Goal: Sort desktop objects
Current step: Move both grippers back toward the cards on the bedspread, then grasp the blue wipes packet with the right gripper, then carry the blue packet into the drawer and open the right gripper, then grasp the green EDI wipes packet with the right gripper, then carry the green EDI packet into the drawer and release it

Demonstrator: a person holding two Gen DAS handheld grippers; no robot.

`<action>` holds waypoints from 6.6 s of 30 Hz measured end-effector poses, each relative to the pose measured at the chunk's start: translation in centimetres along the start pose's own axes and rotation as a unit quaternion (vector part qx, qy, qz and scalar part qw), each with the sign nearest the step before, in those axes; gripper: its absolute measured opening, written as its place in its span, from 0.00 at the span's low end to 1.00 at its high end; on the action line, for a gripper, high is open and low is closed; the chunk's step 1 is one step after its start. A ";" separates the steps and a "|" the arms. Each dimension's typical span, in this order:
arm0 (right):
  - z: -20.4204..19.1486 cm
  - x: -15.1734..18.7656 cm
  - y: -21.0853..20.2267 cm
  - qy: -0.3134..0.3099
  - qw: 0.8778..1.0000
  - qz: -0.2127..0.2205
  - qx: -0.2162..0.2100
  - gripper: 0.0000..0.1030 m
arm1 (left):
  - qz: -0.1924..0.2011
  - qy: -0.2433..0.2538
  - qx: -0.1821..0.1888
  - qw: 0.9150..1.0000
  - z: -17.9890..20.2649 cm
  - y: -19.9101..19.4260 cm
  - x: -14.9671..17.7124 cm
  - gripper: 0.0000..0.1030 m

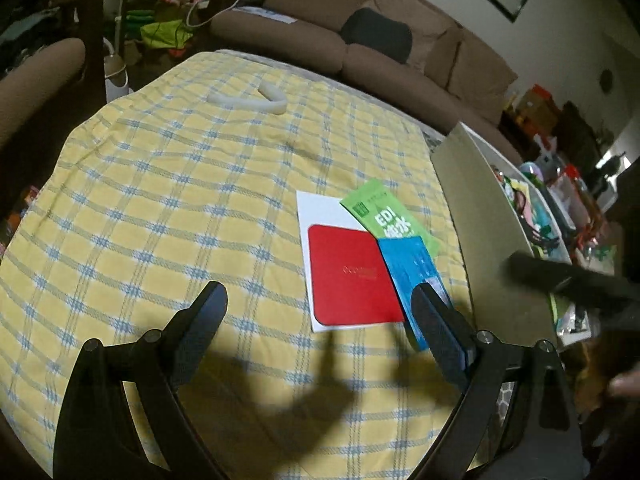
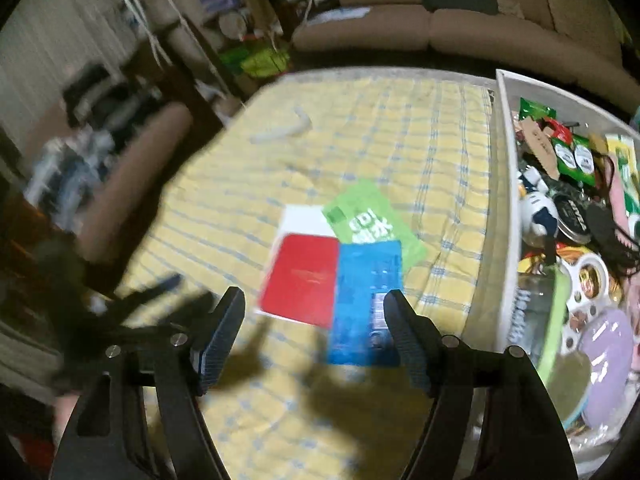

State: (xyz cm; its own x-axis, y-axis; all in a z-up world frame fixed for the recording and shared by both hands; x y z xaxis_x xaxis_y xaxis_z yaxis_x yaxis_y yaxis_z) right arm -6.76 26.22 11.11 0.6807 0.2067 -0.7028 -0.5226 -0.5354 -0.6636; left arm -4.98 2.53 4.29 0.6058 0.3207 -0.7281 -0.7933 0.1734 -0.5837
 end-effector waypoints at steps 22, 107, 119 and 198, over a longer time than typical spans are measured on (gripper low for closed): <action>3.8 4.5 9.5 -0.046 0.987 -0.074 0.132 0.58 | -0.006 0.022 0.015 1.000 2.0 0.5 -1.6 0.90; 25.7 3.7 -18.7 0.174 0.968 0.093 0.151 0.71 | -0.090 0.375 0.317 0.867 34.9 2.6 -2.4 0.21; 16.8 -1.1 -20.7 0.068 0.984 0.153 0.062 0.70 | -0.082 0.163 0.082 0.980 13.3 9.1 -4.8 0.61; 18.8 -3.1 -14.9 0.102 0.974 0.088 0.180 0.60 | -0.132 0.084 0.031 0.987 3.7 9.7 3.0 0.64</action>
State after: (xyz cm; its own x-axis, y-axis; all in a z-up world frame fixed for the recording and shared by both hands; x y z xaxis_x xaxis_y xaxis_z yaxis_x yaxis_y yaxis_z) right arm -10.79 48.98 18.35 0.6336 -0.0488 -0.7721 -0.7611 -0.2188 -0.6107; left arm -11.09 8.64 -2.26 0.7897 0.0977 -0.6057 -0.6049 0.2885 -0.7422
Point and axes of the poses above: each gripper's, at about its wrist camera, not at the fingertips, and y roughly the way its jaws point, z to its right, x to its underside, the point moved 4 cm from there along y, roughly the way its jaws point, and after that the axes turned 15 degrees about z, right-handed, at the moved point
